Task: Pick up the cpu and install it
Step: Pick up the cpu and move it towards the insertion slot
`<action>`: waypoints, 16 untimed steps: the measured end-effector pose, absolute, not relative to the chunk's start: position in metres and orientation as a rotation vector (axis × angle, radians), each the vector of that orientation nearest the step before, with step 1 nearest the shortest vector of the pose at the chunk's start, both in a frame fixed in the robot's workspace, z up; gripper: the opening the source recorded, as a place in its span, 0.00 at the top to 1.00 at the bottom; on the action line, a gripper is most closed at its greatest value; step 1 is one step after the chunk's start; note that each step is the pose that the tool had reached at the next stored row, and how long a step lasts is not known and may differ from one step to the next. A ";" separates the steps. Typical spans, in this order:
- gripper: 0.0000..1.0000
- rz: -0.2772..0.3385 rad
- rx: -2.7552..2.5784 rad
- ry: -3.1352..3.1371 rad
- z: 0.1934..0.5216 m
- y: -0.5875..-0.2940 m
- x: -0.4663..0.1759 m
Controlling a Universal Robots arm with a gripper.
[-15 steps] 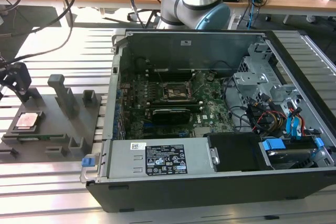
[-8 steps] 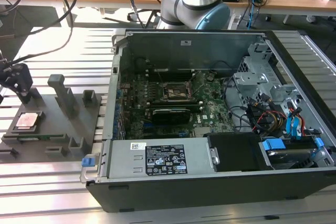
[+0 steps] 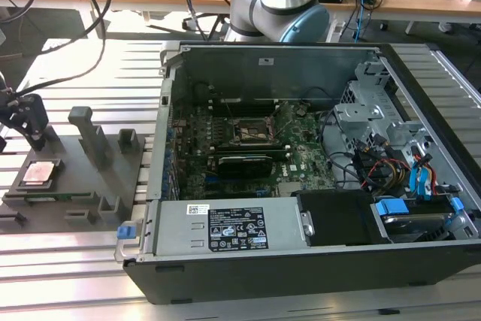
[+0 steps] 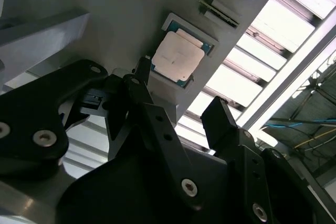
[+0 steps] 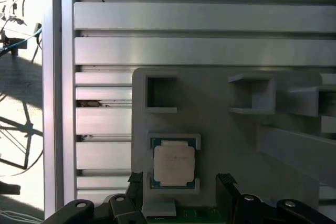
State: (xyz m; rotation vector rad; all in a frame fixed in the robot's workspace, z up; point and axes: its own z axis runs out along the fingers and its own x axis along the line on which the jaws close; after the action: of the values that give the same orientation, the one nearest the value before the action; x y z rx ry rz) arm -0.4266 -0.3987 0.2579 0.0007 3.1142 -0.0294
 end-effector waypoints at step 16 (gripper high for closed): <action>0.34 -0.029 0.001 3.114 0.247 -0.399 -0.427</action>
State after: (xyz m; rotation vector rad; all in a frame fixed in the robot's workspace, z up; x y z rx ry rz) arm -0.4266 -0.3987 0.2469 0.0007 3.1142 -0.0293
